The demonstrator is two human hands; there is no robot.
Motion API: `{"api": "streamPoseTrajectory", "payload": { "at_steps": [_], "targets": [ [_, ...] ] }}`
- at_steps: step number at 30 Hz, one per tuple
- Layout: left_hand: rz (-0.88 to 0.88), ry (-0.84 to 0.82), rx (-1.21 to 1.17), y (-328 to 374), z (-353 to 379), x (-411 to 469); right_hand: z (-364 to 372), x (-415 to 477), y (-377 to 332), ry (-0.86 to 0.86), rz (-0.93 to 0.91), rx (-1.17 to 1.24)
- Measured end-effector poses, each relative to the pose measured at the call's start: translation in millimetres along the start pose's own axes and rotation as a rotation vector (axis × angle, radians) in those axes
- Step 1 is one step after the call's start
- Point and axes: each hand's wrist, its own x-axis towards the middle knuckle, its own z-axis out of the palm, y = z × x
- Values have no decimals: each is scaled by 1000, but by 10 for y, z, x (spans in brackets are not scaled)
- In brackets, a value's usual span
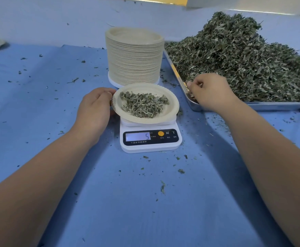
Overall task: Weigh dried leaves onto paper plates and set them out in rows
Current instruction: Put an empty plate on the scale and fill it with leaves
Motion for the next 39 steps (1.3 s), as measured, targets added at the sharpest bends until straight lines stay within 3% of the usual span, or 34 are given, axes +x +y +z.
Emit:
{"api": "streamPoseTrajectory", "payload": {
  "at_steps": [2, 6, 13, 20, 23, 27, 30, 34, 39],
  "targets": [
    [2, 5, -7, -3, 4, 7, -32, 33, 13, 77, -3, 39],
    [-7, 12, -7, -11, 8, 16, -45, 98, 41, 29, -29, -51],
    [-15, -3, -3, -3, 11, 17, -93, 105, -87, 246, -19, 102],
    [-26, -17, 14, 9, 6, 9, -132, 104, -828, 384, -220, 303],
    [-38, -13, 25, 24, -5, 4, -34, 94, -1085, 310, -289, 385],
    [-48, -20, 35, 52, -6, -19, 157, 109, -1174, 17, -307, 259],
    [-49, -20, 39, 70, -12, -26, 143, 102, -1120, -78, -273, 245],
    [-48, -23, 73, 83, -17, -31, 34, 30, -1002, -117, -212, 342],
    [-50, -21, 81, 81, -11, -38, 7, -71, -875, 13, -170, 391]
  ]
}}
